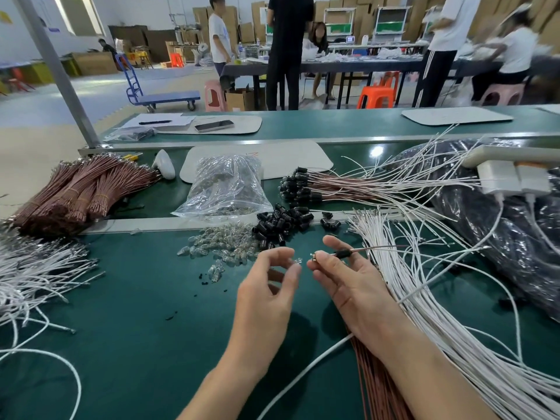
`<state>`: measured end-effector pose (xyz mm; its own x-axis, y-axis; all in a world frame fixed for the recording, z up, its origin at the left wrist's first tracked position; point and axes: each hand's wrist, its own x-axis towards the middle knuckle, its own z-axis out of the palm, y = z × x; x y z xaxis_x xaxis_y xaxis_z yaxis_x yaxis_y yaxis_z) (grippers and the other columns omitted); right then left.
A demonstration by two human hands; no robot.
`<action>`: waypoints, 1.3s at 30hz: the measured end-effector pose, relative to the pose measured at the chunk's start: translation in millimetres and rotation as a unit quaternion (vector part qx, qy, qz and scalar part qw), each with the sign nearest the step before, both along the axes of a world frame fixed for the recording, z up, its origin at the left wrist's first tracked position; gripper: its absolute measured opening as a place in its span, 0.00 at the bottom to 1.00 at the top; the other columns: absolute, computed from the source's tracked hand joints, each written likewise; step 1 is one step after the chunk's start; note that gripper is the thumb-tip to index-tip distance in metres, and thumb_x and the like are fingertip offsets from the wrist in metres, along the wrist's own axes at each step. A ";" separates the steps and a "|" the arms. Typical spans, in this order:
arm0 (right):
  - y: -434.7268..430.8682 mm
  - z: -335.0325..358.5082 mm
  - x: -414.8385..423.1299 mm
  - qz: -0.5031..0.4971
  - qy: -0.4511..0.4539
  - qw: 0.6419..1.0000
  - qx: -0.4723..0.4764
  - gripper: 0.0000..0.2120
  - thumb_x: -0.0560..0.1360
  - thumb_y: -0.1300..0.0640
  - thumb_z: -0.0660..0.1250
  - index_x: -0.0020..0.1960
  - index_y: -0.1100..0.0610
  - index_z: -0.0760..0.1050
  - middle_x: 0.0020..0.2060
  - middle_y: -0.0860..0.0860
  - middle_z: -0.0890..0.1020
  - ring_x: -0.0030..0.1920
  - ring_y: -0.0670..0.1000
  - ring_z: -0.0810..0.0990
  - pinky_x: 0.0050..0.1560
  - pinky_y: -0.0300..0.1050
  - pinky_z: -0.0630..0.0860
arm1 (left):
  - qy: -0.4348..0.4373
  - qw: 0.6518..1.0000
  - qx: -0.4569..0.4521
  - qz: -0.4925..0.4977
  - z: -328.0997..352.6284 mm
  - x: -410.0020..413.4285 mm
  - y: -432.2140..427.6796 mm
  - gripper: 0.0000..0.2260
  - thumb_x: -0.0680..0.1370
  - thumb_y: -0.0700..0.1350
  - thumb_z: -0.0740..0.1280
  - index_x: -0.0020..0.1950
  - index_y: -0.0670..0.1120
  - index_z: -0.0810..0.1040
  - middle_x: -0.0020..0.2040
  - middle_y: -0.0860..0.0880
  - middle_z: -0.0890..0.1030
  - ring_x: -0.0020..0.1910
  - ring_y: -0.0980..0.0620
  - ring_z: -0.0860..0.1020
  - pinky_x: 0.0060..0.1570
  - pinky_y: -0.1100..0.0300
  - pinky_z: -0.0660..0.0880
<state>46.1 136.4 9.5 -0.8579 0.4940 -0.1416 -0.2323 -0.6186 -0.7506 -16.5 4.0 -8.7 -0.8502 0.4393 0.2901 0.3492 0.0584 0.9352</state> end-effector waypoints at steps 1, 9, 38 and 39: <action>-0.1 0.0 0.0 0.000 0.001 1.000 0.001 0.21 0.65 0.65 0.73 0.58 0.60 0.78 0.38 0.56 0.84 0.39 0.51 0.86 0.39 0.36 0.82 | -0.014 1.000 0.014 0.001 -1.8 3.4 3.3 0.07 0.81 0.47 0.69 0.53 0.61 0.78 0.46 0.59 0.82 0.44 0.56 0.81 0.44 0.64 0.75; -0.1 -1.0 0.0 0.008 0.001 1.000 0.012 0.22 0.66 0.65 0.73 0.60 0.60 0.77 0.40 0.57 0.83 0.41 0.51 0.86 0.41 0.37 0.81 | -0.020 0.999 0.045 -0.005 -2.0 4.5 7.3 0.09 0.80 0.48 0.71 0.52 0.64 0.78 0.44 0.57 0.83 0.42 0.55 0.81 0.41 0.58 0.77; 0.9 -7.5 0.3 0.023 -0.006 0.998 0.055 0.23 0.65 0.61 0.75 0.59 0.58 0.77 0.37 0.55 0.85 0.37 0.49 0.84 0.41 0.37 0.81 | -0.002 0.999 0.034 -0.006 -3.8 1.6 3.8 0.03 0.79 0.54 0.68 0.50 0.58 0.80 0.44 0.58 0.84 0.38 0.55 0.81 0.41 0.55 0.79; 0.7 -7.8 0.2 0.022 -0.008 0.998 0.059 0.23 0.65 0.61 0.75 0.59 0.58 0.78 0.36 0.55 0.84 0.37 0.49 0.84 0.41 0.37 0.81 | -0.002 0.999 0.032 -0.006 -3.7 1.4 3.5 0.03 0.79 0.53 0.69 0.50 0.57 0.80 0.44 0.58 0.84 0.38 0.55 0.81 0.40 0.55 0.79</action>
<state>46.2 137.1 1.7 -0.8772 0.4700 -0.0983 -0.1943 -0.5347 -0.8224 -15.1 7.5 -12.4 -0.8457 0.4305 0.3153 0.3464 -0.0065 0.9380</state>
